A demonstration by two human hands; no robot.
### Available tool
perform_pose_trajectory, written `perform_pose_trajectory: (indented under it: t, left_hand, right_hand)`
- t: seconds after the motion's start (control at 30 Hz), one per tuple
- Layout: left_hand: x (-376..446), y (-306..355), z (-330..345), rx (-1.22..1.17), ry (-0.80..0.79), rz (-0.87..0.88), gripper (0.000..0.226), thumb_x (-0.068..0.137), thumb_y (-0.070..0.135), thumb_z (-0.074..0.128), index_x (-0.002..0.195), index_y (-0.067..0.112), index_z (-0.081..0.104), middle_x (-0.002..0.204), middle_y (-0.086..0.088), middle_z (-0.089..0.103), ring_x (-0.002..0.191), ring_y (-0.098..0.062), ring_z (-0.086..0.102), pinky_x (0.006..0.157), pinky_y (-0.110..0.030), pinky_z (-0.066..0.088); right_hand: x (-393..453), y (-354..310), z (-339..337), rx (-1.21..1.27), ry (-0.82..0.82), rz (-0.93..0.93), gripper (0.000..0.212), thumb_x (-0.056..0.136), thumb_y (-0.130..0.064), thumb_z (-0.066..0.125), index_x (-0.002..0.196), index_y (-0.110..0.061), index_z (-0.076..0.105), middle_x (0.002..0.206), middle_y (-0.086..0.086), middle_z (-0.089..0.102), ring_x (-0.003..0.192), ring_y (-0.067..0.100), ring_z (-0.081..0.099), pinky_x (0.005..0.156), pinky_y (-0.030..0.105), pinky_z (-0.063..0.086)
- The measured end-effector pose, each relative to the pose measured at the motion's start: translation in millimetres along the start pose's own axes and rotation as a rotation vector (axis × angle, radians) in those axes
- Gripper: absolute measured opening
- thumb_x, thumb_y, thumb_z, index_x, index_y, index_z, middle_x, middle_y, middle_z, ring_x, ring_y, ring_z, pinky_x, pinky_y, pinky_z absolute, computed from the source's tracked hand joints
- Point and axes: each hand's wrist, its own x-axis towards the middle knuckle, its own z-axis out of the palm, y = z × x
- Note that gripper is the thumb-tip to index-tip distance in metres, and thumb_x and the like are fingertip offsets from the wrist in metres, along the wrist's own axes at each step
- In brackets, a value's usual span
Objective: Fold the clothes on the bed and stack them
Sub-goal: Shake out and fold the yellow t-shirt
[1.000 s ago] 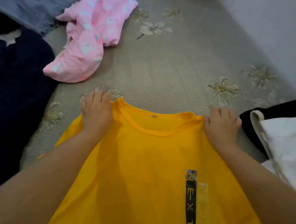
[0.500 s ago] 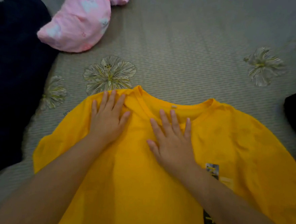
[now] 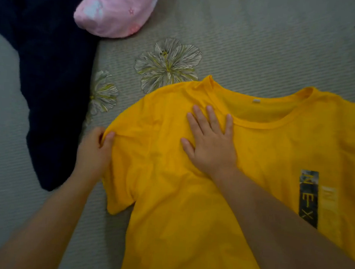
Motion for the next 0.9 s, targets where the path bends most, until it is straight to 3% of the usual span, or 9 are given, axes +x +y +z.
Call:
perform_pose_trajectory:
  t: [0.07, 0.13, 0.23, 0.33, 0.43, 0.53, 0.67, 0.73, 0.9]
  left_hand:
    - [9.9, 2.1, -10.1, -0.151, 0.053, -0.074, 0.025, 0.095, 0.021, 0.044, 0.071, 0.019, 0.040, 0.066, 0.002, 0.038, 0.059, -0.012, 0.036, 0.052, -0.028, 0.027]
    - [16.1, 1.7, -18.1, -0.018, 0.155, -0.006, 0.016, 0.093, 0.023, 0.048, 0.080, 0.017, 0.042, 0.069, 0.002, 0.042, 0.060, -0.013, 0.039, 0.053, -0.027, 0.028]
    - [23.3, -3.7, -25.0, 0.238, 0.242, -0.026, 0.035, 0.087, 0.029, 0.059, 0.112, 0.007, 0.047, 0.100, -0.017, 0.055, 0.087, -0.033, 0.052, 0.071, -0.042, 0.040]
    - [24.8, -15.6, -27.8, 0.316, 0.085, -0.101, 0.054, 0.086, 0.036, 0.059, 0.127, 0.003, 0.045, 0.120, -0.024, 0.045, 0.111, -0.039, 0.044, 0.089, -0.048, 0.039]
    - [25.3, -27.7, -34.7, 0.318, -0.143, -0.019, 0.032, 0.085, 0.036, 0.060, 0.092, 0.005, 0.062, 0.096, -0.011, 0.048, 0.099, -0.030, 0.048, 0.082, -0.040, 0.040]
    - [27.4, -36.1, -46.8, 0.145, -0.149, -0.021, 0.038, 0.082, 0.020, 0.066, 0.054, 0.012, 0.040, 0.060, 0.000, 0.037, 0.056, -0.017, 0.037, 0.049, -0.027, 0.027]
    - [23.0, -37.1, -50.2, -0.153, 0.021, -0.178, 0.025, 0.082, 0.021, 0.066, 0.070, 0.015, 0.044, 0.066, 0.002, 0.040, 0.062, -0.014, 0.039, 0.052, -0.027, 0.030]
    - [19.2, -35.2, -47.0, -0.079, -0.082, -0.237, 0.027, 0.080, 0.033, 0.067, 0.094, 0.015, 0.053, 0.085, 0.001, 0.048, 0.081, -0.017, 0.047, 0.062, -0.029, 0.037]
    - [14.2, -34.9, -48.0, -0.111, -0.234, -0.144, 0.016, 0.083, 0.022, 0.064, 0.075, 0.012, 0.055, 0.069, 0.002, 0.049, 0.068, -0.014, 0.051, 0.052, -0.023, 0.034]
  right_hand:
    - [1.5, -1.6, -2.1, -0.008, -0.011, 0.005, 0.064, 0.093, -0.051, 0.031, 0.147, -0.023, 0.012, 0.156, -0.003, 0.004, 0.143, 0.022, -0.004, 0.110, 0.051, -0.012]
    - [0.3, -3.3, -4.2, -0.009, -0.014, 0.021, 0.063, 0.092, -0.053, 0.029, 0.146, -0.022, 0.016, 0.155, -0.002, 0.007, 0.143, 0.023, 0.000, 0.110, 0.051, -0.010]
    - [0.7, -5.7, -7.3, -0.018, -0.014, 0.043, 0.068, 0.086, -0.056, 0.017, 0.145, -0.022, 0.021, 0.154, -0.001, 0.014, 0.143, 0.024, 0.005, 0.110, 0.050, -0.008]
    - [1.9, -6.3, -6.4, -0.050, -0.036, 0.060, 0.076, 0.079, -0.058, 0.002, 0.145, -0.024, 0.016, 0.155, -0.003, 0.010, 0.143, 0.022, 0.003, 0.110, 0.048, -0.010]
    - [2.6, -5.5, -4.1, -0.080, -0.045, 0.073, 0.076, 0.077, -0.059, -0.001, 0.145, -0.026, 0.009, 0.155, -0.005, 0.005, 0.143, 0.020, -0.001, 0.110, 0.048, -0.012]
    - [1.9, -6.6, -4.4, -0.065, -0.030, 0.072, 0.076, 0.079, -0.059, 0.003, 0.145, -0.024, 0.016, 0.154, -0.002, 0.012, 0.143, 0.023, 0.004, 0.110, 0.048, -0.009]
    - [1.4, -8.0, -7.5, -0.046, -0.013, 0.060, 0.076, 0.080, -0.057, 0.009, 0.144, -0.019, 0.025, 0.153, 0.002, 0.020, 0.142, 0.026, 0.011, 0.110, 0.052, -0.002]
    - [1.7, -9.8, -7.9, -0.083, -0.032, 0.058, 0.077, 0.079, -0.057, 0.005, 0.145, -0.020, 0.021, 0.154, 0.001, 0.015, 0.143, 0.025, 0.007, 0.110, 0.052, -0.005]
    - [2.2, -16.5, -15.4, -0.292, -0.186, 0.097, 0.065, 0.090, -0.054, 0.004, 0.147, -0.022, 0.001, 0.156, 0.000, -0.004, 0.143, 0.023, -0.007, 0.108, 0.056, -0.011]
